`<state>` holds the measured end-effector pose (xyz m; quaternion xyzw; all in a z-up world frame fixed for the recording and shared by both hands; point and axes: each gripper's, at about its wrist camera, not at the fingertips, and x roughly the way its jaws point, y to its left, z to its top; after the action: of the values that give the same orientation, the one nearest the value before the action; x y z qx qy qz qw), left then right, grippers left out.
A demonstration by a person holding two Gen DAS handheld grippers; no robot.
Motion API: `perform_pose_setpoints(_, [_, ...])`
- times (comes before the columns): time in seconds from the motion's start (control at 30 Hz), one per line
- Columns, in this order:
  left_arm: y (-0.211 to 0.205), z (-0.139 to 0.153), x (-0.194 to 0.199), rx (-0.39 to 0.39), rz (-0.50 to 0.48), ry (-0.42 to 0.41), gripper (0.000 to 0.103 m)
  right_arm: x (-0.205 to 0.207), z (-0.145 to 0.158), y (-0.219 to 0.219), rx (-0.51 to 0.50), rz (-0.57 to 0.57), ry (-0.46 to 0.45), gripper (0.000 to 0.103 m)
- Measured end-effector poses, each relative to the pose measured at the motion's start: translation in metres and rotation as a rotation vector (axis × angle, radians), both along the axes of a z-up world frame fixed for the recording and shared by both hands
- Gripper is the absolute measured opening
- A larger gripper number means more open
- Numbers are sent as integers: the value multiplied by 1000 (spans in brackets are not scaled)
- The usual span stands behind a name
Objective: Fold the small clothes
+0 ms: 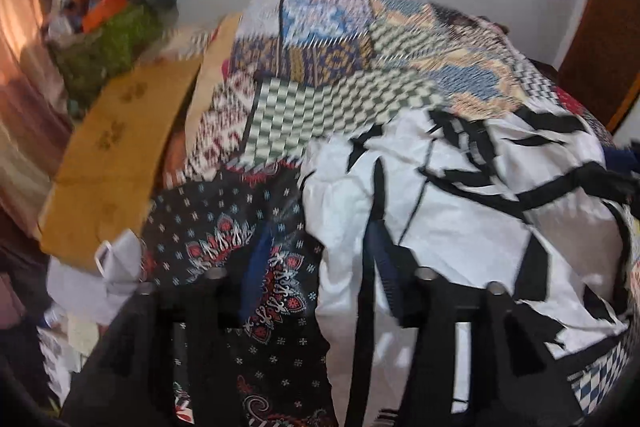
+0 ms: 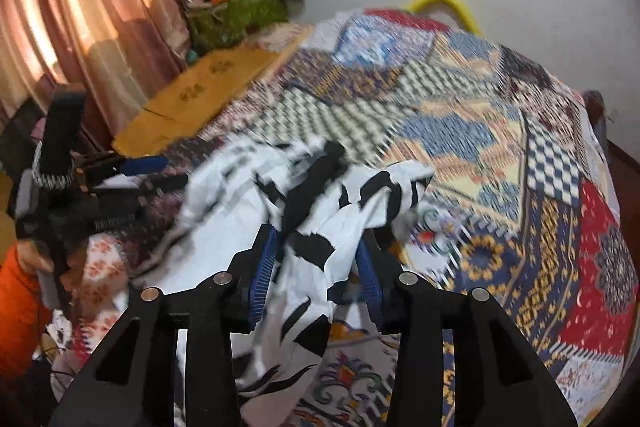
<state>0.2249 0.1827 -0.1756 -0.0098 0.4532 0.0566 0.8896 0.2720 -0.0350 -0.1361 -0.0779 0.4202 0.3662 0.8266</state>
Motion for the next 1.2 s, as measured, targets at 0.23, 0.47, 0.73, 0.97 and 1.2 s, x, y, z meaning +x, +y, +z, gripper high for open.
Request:
perform_pose_setpoints(0.23, [-13,-6,-4,-85,-49,25,65,-21,3,28,17,55,-41,46])
perform_pose_setpoints(0.47, [-43,-45,-8,-118,-108,147,65,-31,29,16,58,45,-115,50])
perform_pose_setpoints(0.73, [-47,-48,-16,-152,-98,146,65,-23,-12,32,-5,92,5,50])
perform_pose_setpoints(0.97, [-49,-49,-34,-133,-95,151,66,-25,-71,28,-142,112,96,50])
perform_pose_setpoints(1.2, [-51,-43,-49,-106,-76,138,66,-37,-62,0,-127,91,96,50])
